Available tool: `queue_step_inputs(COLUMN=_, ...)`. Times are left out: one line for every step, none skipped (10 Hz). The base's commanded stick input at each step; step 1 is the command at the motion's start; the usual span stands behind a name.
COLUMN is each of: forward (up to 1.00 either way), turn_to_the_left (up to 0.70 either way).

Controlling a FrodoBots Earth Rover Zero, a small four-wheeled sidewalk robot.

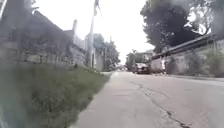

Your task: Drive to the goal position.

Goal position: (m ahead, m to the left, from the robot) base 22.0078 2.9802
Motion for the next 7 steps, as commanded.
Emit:
queue_step_inputs(forward=0.70, turn_to_the_left=0.00)
queue_step_inputs(forward=0.70, turn_to_the_left=0.00)
queue_step_inputs(forward=0.70, turn_to_the_left=0.00)
queue_step_inputs(forward=0.70, turn_to_the_left=0.00)
queue_step_inputs(forward=0.70, turn_to_the_left=0.00)
queue_step_inputs(forward=0.70, turn_to_the_left=0.00)
queue_step_inputs(forward=0.70, turn_to_the_left=0.00)
